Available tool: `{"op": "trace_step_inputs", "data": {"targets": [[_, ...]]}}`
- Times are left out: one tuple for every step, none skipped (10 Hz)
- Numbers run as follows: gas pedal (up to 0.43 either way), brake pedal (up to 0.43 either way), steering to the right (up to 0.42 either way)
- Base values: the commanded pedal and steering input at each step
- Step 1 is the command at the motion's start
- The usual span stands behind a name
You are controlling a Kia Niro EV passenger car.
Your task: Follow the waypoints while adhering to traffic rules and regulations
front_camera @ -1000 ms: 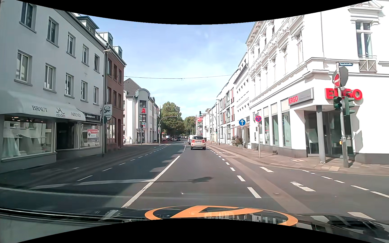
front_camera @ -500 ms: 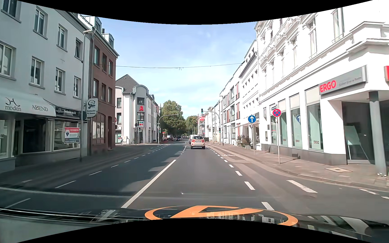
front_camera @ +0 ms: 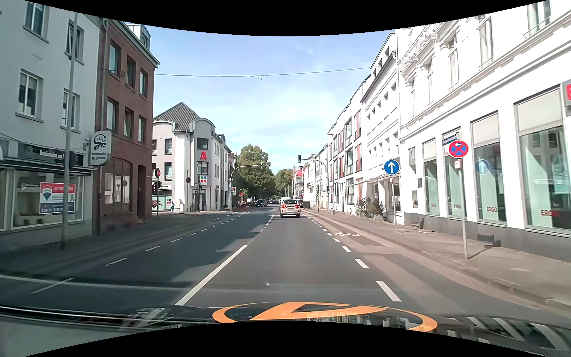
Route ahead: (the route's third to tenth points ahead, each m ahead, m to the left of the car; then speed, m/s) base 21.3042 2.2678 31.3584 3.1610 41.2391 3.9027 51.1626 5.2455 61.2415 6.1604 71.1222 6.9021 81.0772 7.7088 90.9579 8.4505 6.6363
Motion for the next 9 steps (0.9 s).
{"op": "trace_step_inputs", "data": {"targets": [[0.098, 0.000, -0.016], [0.098, 0.000, -0.016], [0.098, 0.000, -0.016], [0.098, 0.000, -0.016], [0.087, 0.000, -0.016], [0.087, 0.000, -0.016], [0.087, 0.000, -0.016], [0.087, 0.000, -0.016], [0.087, 0.000, -0.016]]}}
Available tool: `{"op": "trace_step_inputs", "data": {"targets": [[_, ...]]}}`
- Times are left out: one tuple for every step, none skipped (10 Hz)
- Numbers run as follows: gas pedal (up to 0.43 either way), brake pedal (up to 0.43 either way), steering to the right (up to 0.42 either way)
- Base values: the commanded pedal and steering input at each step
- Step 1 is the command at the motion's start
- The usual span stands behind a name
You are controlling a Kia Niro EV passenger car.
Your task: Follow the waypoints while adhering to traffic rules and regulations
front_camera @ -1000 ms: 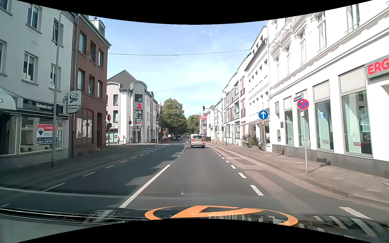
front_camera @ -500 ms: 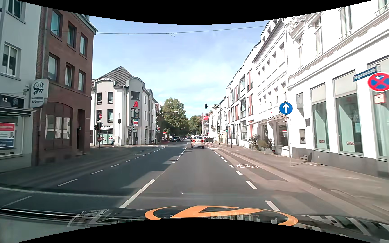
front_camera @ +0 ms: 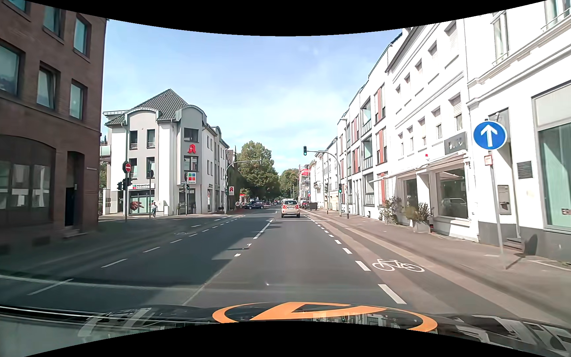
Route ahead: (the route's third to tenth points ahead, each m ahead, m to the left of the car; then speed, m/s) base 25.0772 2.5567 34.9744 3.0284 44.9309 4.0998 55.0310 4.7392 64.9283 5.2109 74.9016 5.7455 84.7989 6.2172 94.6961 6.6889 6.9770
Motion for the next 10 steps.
{"op": "trace_step_inputs", "data": {"targets": [[0.087, 0.000, -0.016], [0.087, 0.000, -0.016], [0.087, 0.000, -0.016], [0.087, 0.000, -0.016], [0.079, 0.000, -0.016], [0.079, 0.000, -0.016], [0.079, 0.000, -0.016], [0.079, 0.000, -0.016], [0.079, 0.000, -0.016], [0.079, 0.000, -0.016]]}}
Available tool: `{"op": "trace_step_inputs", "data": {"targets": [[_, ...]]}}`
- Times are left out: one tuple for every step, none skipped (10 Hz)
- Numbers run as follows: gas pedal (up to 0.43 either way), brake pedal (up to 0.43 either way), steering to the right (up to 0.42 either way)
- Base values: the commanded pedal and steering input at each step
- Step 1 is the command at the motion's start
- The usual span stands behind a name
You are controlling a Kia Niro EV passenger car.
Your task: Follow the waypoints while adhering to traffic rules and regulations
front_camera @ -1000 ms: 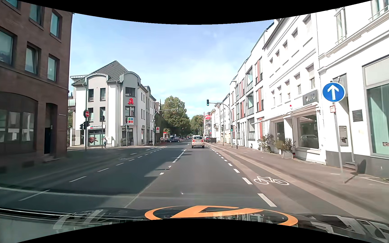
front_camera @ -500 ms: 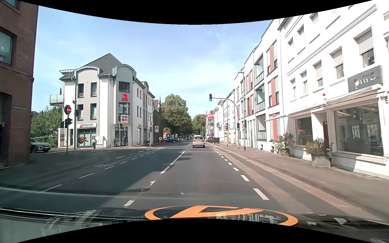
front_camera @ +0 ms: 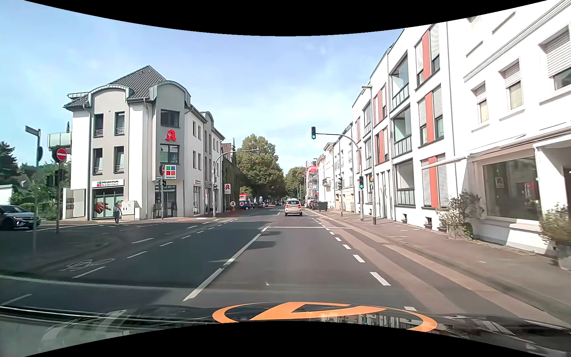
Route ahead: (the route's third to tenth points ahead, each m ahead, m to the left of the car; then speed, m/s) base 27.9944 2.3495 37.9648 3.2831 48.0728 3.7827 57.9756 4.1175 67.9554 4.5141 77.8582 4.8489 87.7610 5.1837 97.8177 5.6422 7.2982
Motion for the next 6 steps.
{"op": "trace_step_inputs", "data": {"targets": [[0.079, 0.000, -0.016], [0.079, 0.000, -0.016], [0.079, 0.000, -0.016], [0.079, 0.000, -0.015], [0.079, 0.000, -0.015], [0.079, 0.000, -0.014]]}}
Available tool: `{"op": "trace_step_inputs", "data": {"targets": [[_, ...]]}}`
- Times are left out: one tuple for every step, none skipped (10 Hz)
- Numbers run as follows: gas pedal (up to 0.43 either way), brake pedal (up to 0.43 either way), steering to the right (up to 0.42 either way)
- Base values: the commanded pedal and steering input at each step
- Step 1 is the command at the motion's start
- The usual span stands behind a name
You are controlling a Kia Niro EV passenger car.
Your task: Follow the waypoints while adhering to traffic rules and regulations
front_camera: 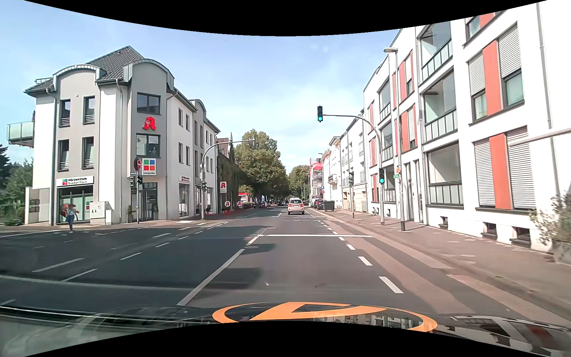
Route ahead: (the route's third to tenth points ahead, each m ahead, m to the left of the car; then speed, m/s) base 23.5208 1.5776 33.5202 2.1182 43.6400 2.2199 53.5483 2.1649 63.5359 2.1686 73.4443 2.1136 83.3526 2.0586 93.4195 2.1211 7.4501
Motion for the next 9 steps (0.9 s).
{"op": "trace_step_inputs", "data": {"targets": [[0.079, 0.000, -0.013], [0.079, 0.000, -0.013], [0.079, 0.000, -0.013], [0.079, 0.000, -0.013], [0.079, 0.000, -0.013], [0.079, 0.000, -0.013], [0.079, 0.000, -0.013], [0.079, 0.000, -0.013], [0.079, 0.000, -0.013]]}}
